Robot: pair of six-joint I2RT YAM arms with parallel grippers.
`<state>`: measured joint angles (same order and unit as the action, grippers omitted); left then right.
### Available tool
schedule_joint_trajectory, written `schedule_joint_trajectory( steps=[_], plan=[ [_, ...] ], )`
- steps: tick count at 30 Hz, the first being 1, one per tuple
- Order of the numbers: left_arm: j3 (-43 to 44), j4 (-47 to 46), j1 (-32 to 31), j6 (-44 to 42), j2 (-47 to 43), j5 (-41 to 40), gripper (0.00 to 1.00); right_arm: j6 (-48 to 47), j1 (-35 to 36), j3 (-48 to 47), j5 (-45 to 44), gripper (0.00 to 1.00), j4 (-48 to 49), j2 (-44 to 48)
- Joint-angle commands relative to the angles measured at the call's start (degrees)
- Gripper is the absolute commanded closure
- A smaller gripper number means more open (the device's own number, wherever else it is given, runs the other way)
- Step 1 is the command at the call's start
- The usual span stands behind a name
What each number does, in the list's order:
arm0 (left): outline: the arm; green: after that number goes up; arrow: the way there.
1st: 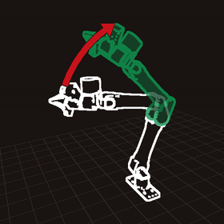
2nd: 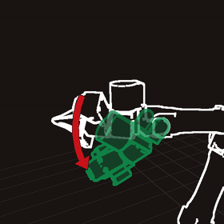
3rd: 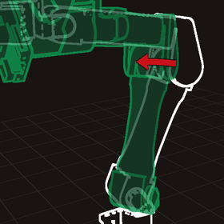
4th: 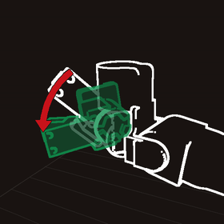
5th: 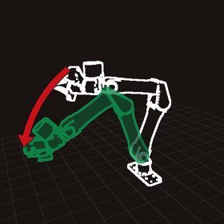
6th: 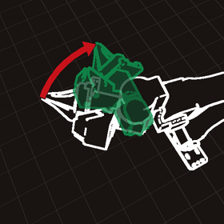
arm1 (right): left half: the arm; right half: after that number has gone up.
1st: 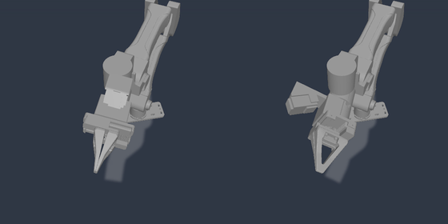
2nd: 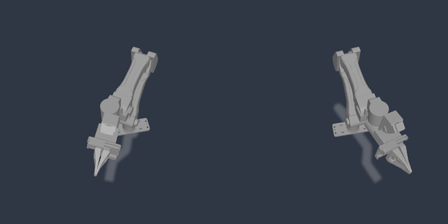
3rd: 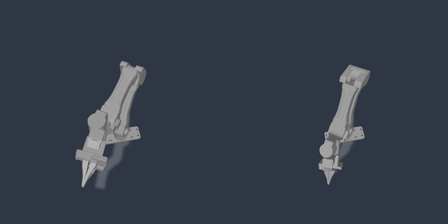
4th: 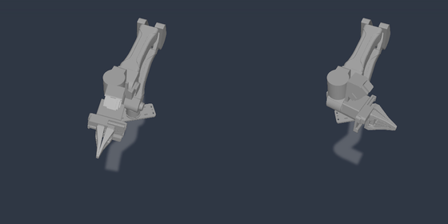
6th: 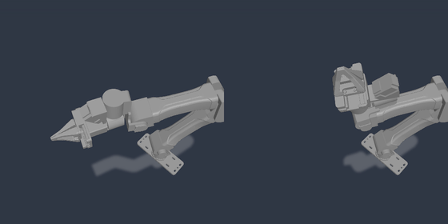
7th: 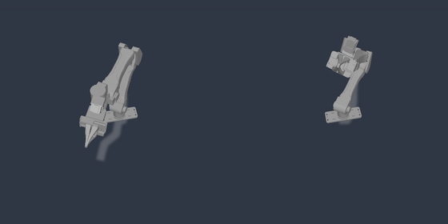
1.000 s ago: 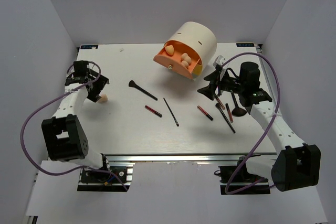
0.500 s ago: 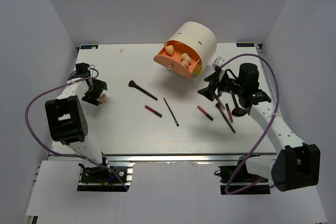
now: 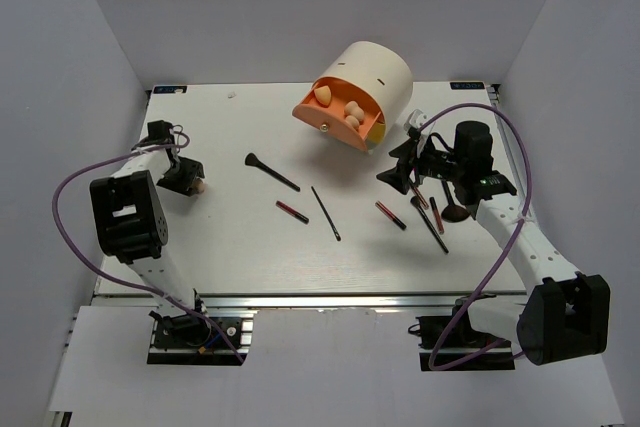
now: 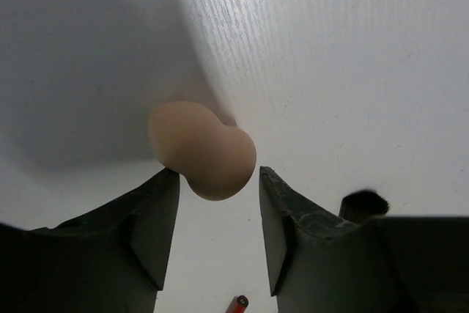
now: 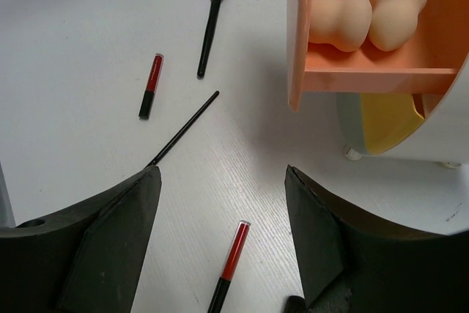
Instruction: Organize the makeup
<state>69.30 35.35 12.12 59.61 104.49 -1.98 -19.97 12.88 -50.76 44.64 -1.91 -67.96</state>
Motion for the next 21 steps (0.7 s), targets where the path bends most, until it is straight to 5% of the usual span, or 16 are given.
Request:
schedule_joint_trajectory(
  steps=[1, 9, 13, 21],
  plan=[
    [1.6, -0.6, 0.4, -0.5, 0.9, 1.1, 0.45, -0.5, 0.2, -0.7, -0.4, 0.26, 0.1, 0.6],
    [0.8, -1.4, 0.4, -2.5, 1.1, 1.9, 0.76, -0.4, 0.2, -0.7, -0.6, 0.26, -0.1, 1.3],
    [-0.9, -3.0, 0.4, -4.4, -0.8, 6.0, 1.0, -0.4, 0.2, -1.2, -0.4, 0.26, 0.0, 1.1],
    [-5.0, -8.5, -4.1, -6.2, -13.0, 10.9, 1.0, 0.9, 0.2, -1.5, -0.5, 0.26, 1.0, 0.6]
  ],
)
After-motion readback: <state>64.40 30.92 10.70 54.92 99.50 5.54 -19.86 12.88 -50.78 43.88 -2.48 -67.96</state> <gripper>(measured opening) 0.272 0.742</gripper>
